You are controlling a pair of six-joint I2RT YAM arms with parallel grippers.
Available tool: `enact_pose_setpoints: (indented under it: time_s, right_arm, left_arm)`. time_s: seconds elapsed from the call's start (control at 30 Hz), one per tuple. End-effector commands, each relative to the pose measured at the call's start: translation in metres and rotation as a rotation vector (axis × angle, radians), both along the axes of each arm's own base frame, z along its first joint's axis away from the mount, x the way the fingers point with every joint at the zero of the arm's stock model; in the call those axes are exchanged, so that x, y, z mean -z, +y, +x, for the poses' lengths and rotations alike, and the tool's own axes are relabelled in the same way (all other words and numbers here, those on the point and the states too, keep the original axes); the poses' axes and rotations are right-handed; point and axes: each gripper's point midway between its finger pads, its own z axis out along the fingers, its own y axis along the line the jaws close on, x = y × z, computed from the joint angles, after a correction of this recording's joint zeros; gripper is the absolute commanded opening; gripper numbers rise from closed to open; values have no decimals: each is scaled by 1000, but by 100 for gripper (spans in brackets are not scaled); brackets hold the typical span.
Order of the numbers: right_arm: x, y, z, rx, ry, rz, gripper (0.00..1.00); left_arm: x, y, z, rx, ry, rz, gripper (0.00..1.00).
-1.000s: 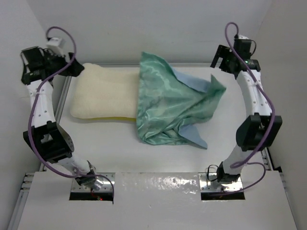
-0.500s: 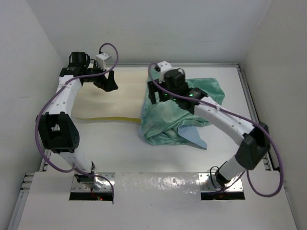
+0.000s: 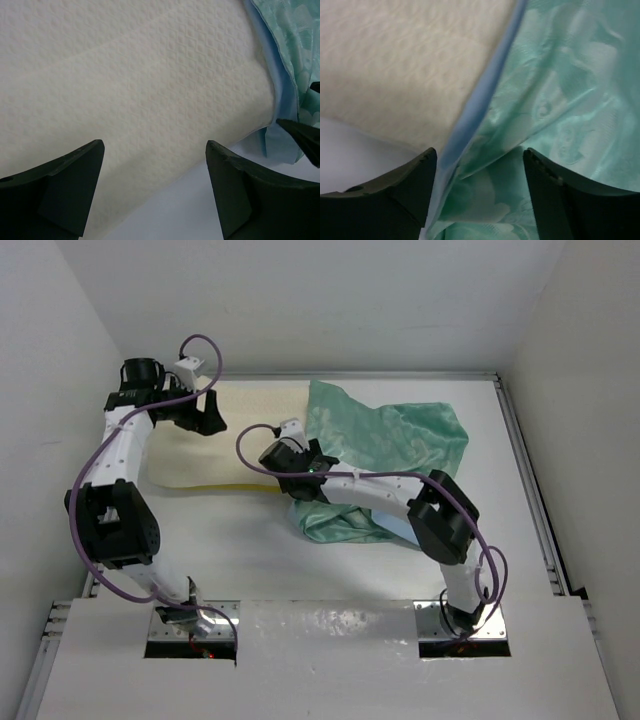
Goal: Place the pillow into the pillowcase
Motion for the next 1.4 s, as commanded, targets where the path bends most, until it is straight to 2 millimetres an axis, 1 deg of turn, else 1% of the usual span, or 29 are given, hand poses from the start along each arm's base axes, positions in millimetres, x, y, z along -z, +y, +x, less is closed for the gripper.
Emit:
enact_pose_setpoints:
  time_s: [0.0, 0.07, 0.1, 0.17, 0.2, 0.33, 0.37, 0.43, 0.47, 0.5, 0.53, 0.6, 0.63, 0.67, 0.7, 0.73, 0.77, 0.8, 0.83, 0.9, 0.93, 1.0, 1.03, 1.1, 1.17, 1.2, 1.3, 1.33, 1.37]
  right_arm:
    - [-39, -16, 19, 139, -137, 28, 67]
    - [-27, -19, 15, 127, -118, 16, 52]
    - [-24, -18, 15, 123, -116, 21, 29]
    - [-22, -20, 14, 116, -103, 26, 6]
    - [-24, -20, 14, 112, -102, 27, 0]
    - [-54, -25, 27, 99, -118, 86, 0]
    - [-70, -32, 34, 109, -126, 123, 0]
    - [-92, -30, 41, 57, -151, 196, 0]
    - [-111, -35, 40, 33, -170, 254, 0]
    - [-129, -32, 45, 18, -215, 307, 0]
    - [-141, -35, 48, 20, -236, 336, 0]
    - [-179, -49, 61, 55, -280, 443, 0]
    - [-196, -66, 75, 101, -310, 482, 0]
    - [-215, -77, 78, 132, -342, 532, 0]
    - [-227, -90, 83, 166, -374, 557, 0]
    - [-238, -110, 92, 214, -419, 576, 0]
    - [-247, -123, 95, 249, -453, 585, 0]
    - [-265, -151, 95, 324, -517, 581, 0]
    - [-274, -166, 94, 366, -550, 580, 0]
    - [-303, -204, 82, 464, -637, 577, 0]
    - [-311, -222, 78, 507, -669, 571, 0]
    - [-329, -253, 59, 565, -734, 558, 0]
    - [-332, -259, 52, 572, -747, 552, 0]
    - [-333, -270, 36, 574, -752, 529, 0]
    - [-331, -274, 27, 573, -742, 543, 0]
    - [-326, -279, 19, 578, -733, 544, 0]
    - [-312, -285, 8, 589, -710, 538, 0]
    - [-314, -287, 2, 589, -712, 546, 0]
    - [-311, -289, 0, 596, -707, 544, 0]
  left_arm:
    - [-23, -3, -6, 21, -61, -13, 81]
    - [-23, -4, -6, 26, -60, -21, 81]
    - [-23, -5, -5, 25, -58, -27, 81]
    - [-23, -6, -5, 29, -59, -35, 81]
    - [-24, -6, -5, 28, -59, -37, 81]
    - [-26, -6, -5, 34, -66, -36, 81]
    - [-26, -8, -6, 44, -65, -39, 79]
    - [-27, -15, -12, 92, -59, -58, 72]
    - [-28, -27, -15, 174, -87, -27, 68]
    - [-20, -36, -28, 226, -40, -7, 68]
    - [-23, -48, -32, 289, -47, 24, 68]
    - [-20, -88, -48, 442, -44, 45, 71]
    - [-16, -100, -52, 464, -37, 29, 72]
    - [-13, -121, -52, 467, -36, 6, 74]
    - [-15, -130, -49, 460, -45, 11, 76]
    - [-12, -157, -52, 500, -56, 23, 79]
    - [-11, -171, -52, 520, -68, 49, 81]
    - [-11, -179, -48, 511, -91, 99, 83]
    - [-12, -206, -57, 556, -103, 103, 87]
    - [-12, -233, -52, 571, -150, 106, 94]
    - [-10, -261, -56, 607, -173, 88, 99]
    - [-1, -286, -61, 629, -187, 85, 100]
    - [2, -308, -73, 674, -193, 71, 100]
    - [11, -349, -79, 729, -235, 23, 100]
    - [7, -373, -84, 767, -254, -37, 100]
    - [19, -389, -84, 777, -224, -64, 100]
    - [30, -421, -80, 811, -155, -162, 100]
    - [24, -431, -80, 830, -154, -192, 100]
    - [33, -440, -84, 850, -146, -184, 100]
